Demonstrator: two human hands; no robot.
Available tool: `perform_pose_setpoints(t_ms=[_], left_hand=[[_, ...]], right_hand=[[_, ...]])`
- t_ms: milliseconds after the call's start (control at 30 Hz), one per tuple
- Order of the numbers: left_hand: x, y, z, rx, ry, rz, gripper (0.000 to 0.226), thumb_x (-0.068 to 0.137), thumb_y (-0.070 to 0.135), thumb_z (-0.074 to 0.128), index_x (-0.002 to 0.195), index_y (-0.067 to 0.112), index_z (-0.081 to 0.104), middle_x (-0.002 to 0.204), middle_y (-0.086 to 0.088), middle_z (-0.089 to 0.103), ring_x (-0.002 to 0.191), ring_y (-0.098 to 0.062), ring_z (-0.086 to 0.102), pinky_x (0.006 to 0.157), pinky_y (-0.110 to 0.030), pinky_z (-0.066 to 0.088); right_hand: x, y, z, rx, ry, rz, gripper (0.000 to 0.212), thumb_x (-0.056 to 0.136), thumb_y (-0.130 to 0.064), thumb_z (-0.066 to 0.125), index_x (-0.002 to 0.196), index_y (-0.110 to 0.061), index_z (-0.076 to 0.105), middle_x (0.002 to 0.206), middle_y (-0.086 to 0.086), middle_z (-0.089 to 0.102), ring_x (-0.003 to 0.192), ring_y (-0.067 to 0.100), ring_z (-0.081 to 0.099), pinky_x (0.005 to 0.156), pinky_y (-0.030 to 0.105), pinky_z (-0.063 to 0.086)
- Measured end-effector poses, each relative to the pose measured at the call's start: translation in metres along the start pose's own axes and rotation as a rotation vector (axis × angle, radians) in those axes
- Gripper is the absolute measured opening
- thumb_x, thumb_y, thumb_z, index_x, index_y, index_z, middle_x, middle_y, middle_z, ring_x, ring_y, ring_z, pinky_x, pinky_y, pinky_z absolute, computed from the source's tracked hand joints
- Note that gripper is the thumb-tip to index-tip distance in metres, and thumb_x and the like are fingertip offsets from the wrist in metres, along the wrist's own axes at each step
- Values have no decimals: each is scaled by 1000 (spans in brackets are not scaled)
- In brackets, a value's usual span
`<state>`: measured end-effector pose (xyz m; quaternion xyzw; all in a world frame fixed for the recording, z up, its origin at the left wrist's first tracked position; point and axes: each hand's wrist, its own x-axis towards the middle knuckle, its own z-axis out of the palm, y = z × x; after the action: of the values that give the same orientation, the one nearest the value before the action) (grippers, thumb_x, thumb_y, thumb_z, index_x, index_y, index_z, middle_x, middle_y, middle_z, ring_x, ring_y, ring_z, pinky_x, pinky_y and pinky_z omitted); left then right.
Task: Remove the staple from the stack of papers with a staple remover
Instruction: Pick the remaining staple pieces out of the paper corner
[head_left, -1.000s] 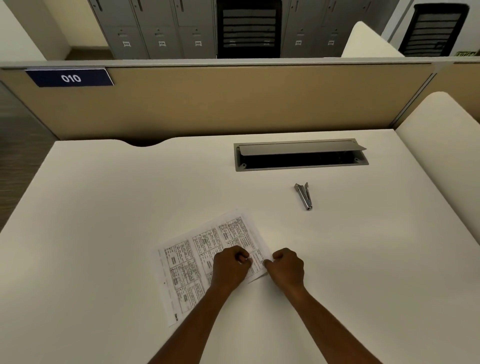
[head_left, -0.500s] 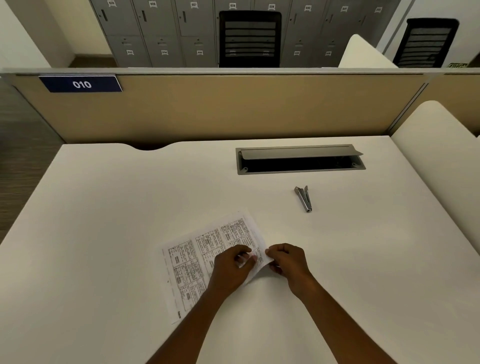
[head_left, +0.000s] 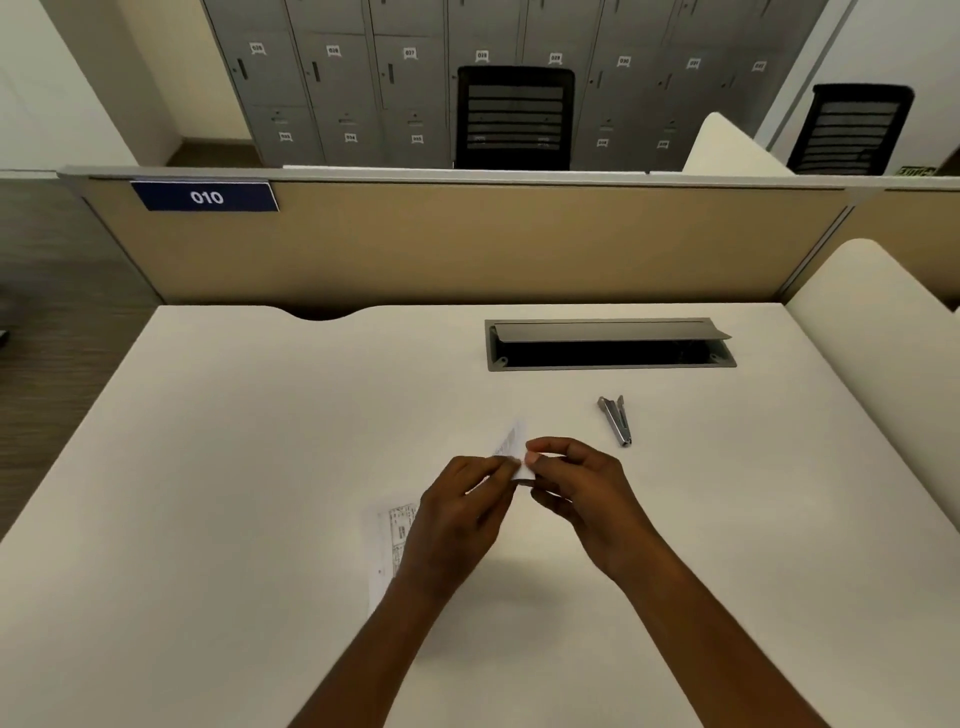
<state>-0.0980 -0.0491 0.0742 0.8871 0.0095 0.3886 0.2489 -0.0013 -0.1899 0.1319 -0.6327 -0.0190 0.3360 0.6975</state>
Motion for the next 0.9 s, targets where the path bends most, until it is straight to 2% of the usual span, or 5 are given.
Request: perform_pose_setpoints(t_ms=[267,367,467,667,900], left_hand=[[58,21,-50,-235,172,-151,17,89,12,76,106,10,79,104,8,77,92,-6,72,74,-26,61],[73,30,-67,-433,160,-304,17,93,25,73,109,22,76,104,17,76,94,-5,74,76,-25,62],[82,36,-78,-636,143,-436,14,95,23,72,108,25,78,100,11,80,95,-15,78,76,-28,64],[90,46,-91,-832,108,-494,14,95,23,71,105,27,80,96,2,81,88,-22,79,68,-26,63],[87,47,-97,-894,63,-570,14,93,39,70,103,33,79,97,1,81,88,-25,79,69,-26,62]], right_hand=[[-25,-72,6,-647,-10,-576,17,88,-23,77,105,-24,79,97,-8,74,86,14,66,68,21,54],[-31,-96,9,-799,-9,-764,25,84,-32,79,108,-32,77,108,-9,63,103,11,57,80,23,51],[-33,-113,17,-845,-60,-813,27,85,-35,78,111,-28,76,117,-10,65,115,13,56,93,34,50],[-34,-116,30,-774,-79,-867,12,88,-21,77,98,-15,80,92,-8,76,90,11,69,79,28,55],[-38,-114,36,-817,-138,-874,8,91,-19,73,96,-14,77,87,-7,74,84,13,68,76,27,56]])
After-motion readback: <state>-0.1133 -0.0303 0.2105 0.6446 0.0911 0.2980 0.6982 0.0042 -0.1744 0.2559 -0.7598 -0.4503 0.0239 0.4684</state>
